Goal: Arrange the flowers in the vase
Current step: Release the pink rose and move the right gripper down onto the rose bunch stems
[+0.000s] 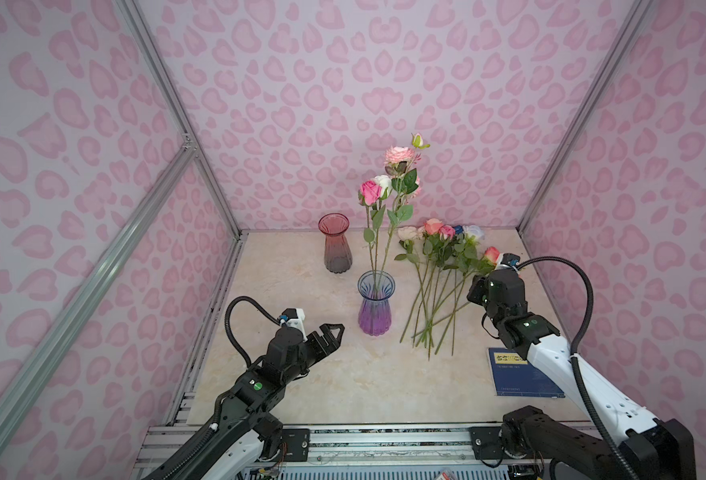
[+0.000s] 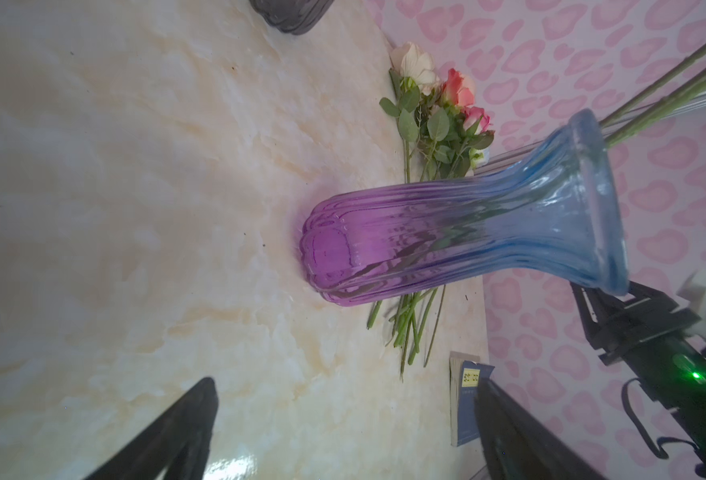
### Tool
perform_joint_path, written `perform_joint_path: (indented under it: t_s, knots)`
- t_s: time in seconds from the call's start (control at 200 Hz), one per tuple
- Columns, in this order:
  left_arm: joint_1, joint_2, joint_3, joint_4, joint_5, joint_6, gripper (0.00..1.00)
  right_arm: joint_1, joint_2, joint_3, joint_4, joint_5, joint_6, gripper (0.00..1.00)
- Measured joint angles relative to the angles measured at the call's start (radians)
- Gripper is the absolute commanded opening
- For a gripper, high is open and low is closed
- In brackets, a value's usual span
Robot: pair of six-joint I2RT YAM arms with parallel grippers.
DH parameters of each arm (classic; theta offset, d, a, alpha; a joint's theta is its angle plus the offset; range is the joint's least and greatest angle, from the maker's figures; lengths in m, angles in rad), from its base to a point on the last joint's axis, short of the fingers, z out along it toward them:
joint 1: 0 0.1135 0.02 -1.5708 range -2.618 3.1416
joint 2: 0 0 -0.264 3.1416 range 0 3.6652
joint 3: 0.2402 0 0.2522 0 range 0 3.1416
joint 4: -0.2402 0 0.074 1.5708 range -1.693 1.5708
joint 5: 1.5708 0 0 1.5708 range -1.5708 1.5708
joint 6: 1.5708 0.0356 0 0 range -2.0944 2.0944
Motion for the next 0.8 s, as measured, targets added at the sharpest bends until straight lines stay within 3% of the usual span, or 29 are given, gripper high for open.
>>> perform_joint_path:
  t_s: [0.205,0.365,0.59,0.8]
  knots:
    - [-0.063,0.119,0.047,0.042,0.030,0.001,0.97,-0.130,0.320,0.172,-0.082,-0.220,-0.005,0.28]
    - [-0.120,0.177,0.090,0.063,0.029,0.002,0.98,-0.140,0.544,0.323,-0.132,-0.332,-0.030,0.28]
    - [-0.161,0.188,0.105,0.063,0.017,0.011,0.98,-0.136,0.641,0.371,-0.157,-0.365,-0.041,0.27]
    - [-0.164,0.182,0.106,0.059,0.000,0.011,0.98,-0.129,0.678,0.375,-0.166,-0.365,-0.046,0.14]
